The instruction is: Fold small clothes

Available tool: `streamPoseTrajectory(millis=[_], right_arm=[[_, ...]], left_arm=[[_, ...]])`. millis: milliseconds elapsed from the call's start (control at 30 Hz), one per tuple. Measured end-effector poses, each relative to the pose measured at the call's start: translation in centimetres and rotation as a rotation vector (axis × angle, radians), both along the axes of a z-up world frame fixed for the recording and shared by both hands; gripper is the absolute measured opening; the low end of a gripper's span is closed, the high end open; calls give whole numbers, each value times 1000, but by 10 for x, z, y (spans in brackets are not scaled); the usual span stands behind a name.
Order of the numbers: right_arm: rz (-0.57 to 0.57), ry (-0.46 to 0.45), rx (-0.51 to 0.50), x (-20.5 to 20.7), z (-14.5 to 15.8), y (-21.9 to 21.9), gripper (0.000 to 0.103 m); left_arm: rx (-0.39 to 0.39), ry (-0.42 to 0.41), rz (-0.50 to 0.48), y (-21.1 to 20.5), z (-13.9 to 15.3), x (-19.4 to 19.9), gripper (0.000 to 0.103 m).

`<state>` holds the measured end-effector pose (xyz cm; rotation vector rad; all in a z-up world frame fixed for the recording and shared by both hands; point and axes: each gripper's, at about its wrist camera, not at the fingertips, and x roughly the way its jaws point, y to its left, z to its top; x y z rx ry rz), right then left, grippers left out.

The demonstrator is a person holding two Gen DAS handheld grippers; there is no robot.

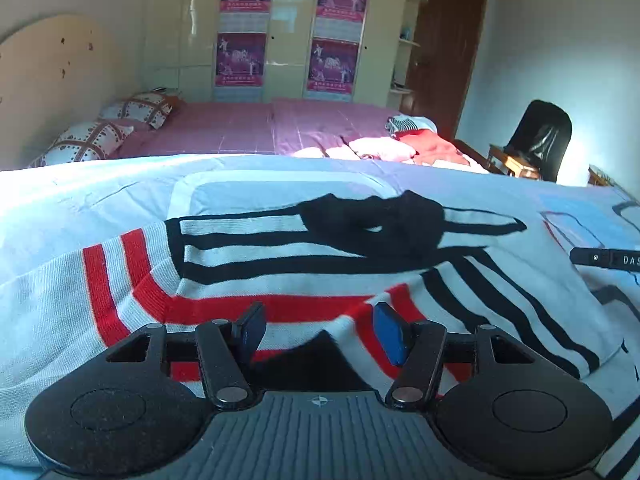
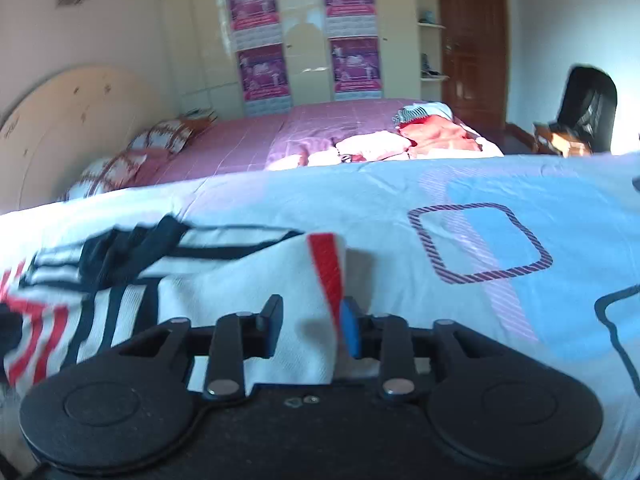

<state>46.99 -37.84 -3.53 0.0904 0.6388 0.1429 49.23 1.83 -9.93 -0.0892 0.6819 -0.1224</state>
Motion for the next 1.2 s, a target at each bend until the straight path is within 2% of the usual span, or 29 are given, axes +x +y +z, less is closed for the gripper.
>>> streamPoseTrajectory(millis=[67,133,200,233,367,400,567,667,700,733,800,900,967,1000,1067,1100,1133,1200], right_arm=[[6,-31,11,12,2,-1,21],[24,-33,-7,28,-2,5,13],[2,71,-58,58,-20,11,2],[-3,46,-69,63,-25,10,0],[-10,75,-94,64,-18,10,0],[-13,66,-95,55,-12,8,5],[78,-14,-53,-14,9,0,15],[139,13,-50,-39,-2,7,11],[131,50,-88,-40,-13,12,11],[119,30,-104,-44,-18,15,11],[98,40,-122,-45,-13,23,16],[110,-6,-69,-58,6,31,16],[149,-34,-59,-68,9,40,18],[181,-22,-63,-69,5,47,17],[216,95,-128,-59,-16,66,18],[199,68,-166,-62,-19,75,19],[185,83,-194,-61,-17,82,21],[181,69,-137,-65,-6,87,20]], left_arm=[[-25,25,-10,3,-6,5,60],[21,83,-12,-2,-19,11,60],[71,55,-18,-8,-24,9,60],[78,61,-8,-10,-24,10,60],[74,67,42,-5,-17,5,60],[74,61,56,0,-15,-1,60],[14,2,132,30,-3,-38,60],[87,109,121,28,-19,-29,60],[100,86,114,27,-23,-30,62],[106,84,115,28,-24,-29,63],[88,98,131,30,-17,-27,63],[66,49,154,37,-8,-43,63],[55,94,148,45,-17,-47,63],[62,98,131,46,-22,-48,63],[89,100,115,43,-20,-46,63],[81,106,119,44,-17,-45,63],[56,92,120,49,-12,-48,63],[4,56,136,64,-4,-63,63]])
